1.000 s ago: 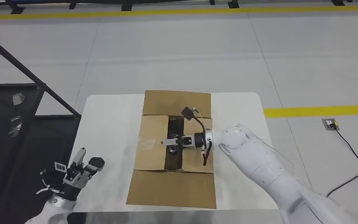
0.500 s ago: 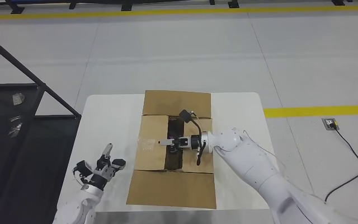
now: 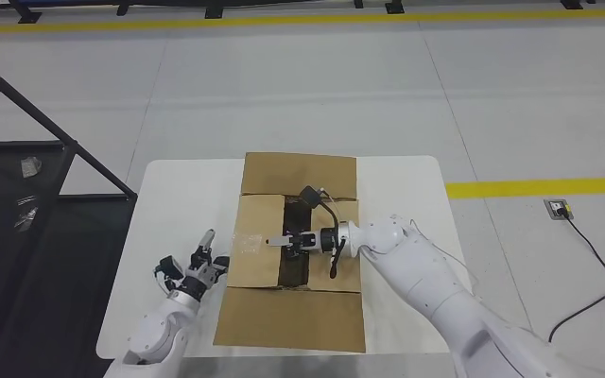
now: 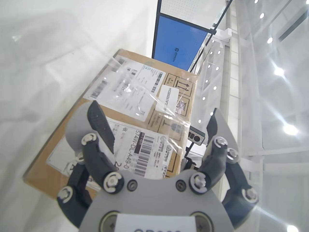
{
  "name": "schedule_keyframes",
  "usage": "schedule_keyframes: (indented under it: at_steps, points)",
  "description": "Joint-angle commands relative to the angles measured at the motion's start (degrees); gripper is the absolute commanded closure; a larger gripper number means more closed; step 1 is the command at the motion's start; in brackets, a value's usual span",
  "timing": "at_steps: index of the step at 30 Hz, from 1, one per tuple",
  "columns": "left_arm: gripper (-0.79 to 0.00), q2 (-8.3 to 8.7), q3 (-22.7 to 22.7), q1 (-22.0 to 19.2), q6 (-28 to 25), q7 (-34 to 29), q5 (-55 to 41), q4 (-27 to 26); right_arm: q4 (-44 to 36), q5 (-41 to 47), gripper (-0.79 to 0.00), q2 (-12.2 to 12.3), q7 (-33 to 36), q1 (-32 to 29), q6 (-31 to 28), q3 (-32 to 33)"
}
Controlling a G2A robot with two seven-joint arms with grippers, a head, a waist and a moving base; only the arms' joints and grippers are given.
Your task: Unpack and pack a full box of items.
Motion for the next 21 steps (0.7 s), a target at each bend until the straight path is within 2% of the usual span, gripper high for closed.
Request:
schedule_keyframes:
  at_steps: [1, 8, 14, 21]
  points:
    - [-0.785, -0.34, 0.42, -0.77, -1.36, 0.87, -0.79, 1.35, 0.24, -0.13, -0.785, -0.17, 0.24, -0.01, 0.06, 0.29]
    - [-0.708, -1.02, 0.08, -1.89, -6.06, 2.56, -2.0, 4.03, 0.99, -0.81, -0.785, -0.73, 1.01, 0.05, 0.24, 1.21]
    - [-0.628, -1.33, -0.84, -1.47, -9.14, 3.54, -2.09, 4.23, 1.56, -1.32, -0.785, -1.31, 1.6, 0.23, 0.64, 1.87]
    - [-0.603, -1.61, -1.99, -0.56, -11.19, 4.43, -2.24, 3.57, 2.4, -1.88, -0.785, -1.96, 2.42, 0.46, 0.68, 2.61]
